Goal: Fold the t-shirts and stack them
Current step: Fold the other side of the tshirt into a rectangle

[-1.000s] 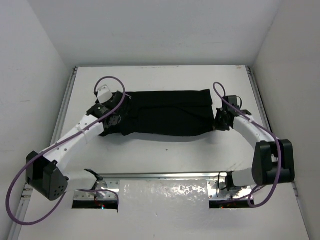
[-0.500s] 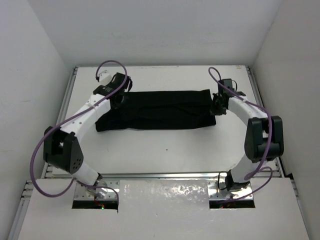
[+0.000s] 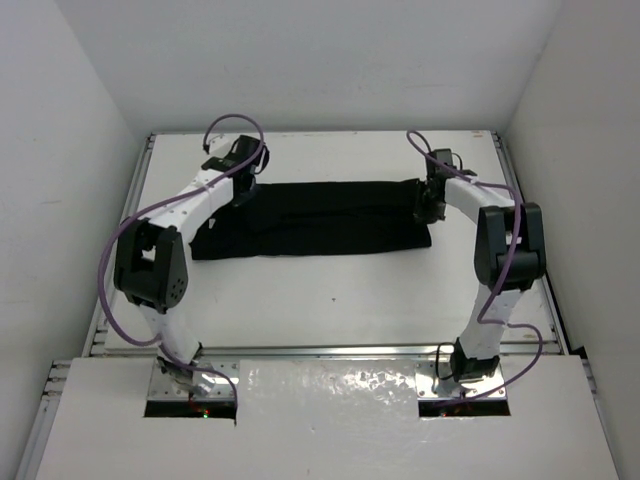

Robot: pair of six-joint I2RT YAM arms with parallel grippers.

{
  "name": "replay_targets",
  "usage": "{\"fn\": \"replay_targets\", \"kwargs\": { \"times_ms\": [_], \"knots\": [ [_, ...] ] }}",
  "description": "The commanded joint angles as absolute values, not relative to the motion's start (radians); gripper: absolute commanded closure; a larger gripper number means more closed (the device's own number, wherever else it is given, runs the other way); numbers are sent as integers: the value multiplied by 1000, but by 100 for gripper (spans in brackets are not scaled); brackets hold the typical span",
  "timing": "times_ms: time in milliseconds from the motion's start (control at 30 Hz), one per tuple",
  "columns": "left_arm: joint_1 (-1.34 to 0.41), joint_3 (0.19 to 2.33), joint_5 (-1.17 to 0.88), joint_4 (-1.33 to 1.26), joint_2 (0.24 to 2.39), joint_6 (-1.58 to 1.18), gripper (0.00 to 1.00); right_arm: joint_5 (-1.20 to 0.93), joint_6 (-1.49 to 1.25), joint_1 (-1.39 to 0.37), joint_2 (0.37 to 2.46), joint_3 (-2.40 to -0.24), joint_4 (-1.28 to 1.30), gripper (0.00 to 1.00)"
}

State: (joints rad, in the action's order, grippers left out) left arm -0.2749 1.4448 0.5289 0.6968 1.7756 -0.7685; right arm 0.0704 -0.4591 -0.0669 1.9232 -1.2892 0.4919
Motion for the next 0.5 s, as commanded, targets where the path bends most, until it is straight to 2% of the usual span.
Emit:
{"fn": "replay_targets", "kwargs": {
  "times_ms": [0, 33, 67, 167, 267, 300, 333, 367, 433, 467],
  "knots": [
    [-261, 1520, 540, 672, 1799, -744, 100, 84, -437, -63, 1959, -1380, 489, 92],
    [-255, 1538, 554, 676, 1816, -747, 100, 81, -436, -63, 1976, -1402, 501, 92],
    [-250, 1549, 577, 708, 1825, -770, 96, 89, -431, -63, 2008, -1426, 512, 85],
    [-221, 1587, 590, 727, 1845, -776, 85, 103, -419, -64, 2037, -1515, 557, 85],
    [-187, 1620, 607, 727, 1847, -773, 85, 121, -399, -63, 2077, -1635, 616, 79],
    [-172, 1632, 607, 733, 1855, -772, 85, 132, -394, -64, 2107, -1720, 680, 69],
    [-167, 1649, 615, 751, 1861, -769, 70, 130, -391, -66, 2114, -1755, 705, 59],
    [-166, 1679, 626, 759, 1868, -762, 58, 126, -391, -71, 2114, -1781, 721, 54],
    [-164, 1715, 649, 843, 1887, -802, 44, 103, -388, -101, 2057, -1746, 692, 51],
    [-164, 1723, 652, 866, 1879, -824, 32, 77, -365, -118, 2027, -1671, 664, 49]
  ]
}}
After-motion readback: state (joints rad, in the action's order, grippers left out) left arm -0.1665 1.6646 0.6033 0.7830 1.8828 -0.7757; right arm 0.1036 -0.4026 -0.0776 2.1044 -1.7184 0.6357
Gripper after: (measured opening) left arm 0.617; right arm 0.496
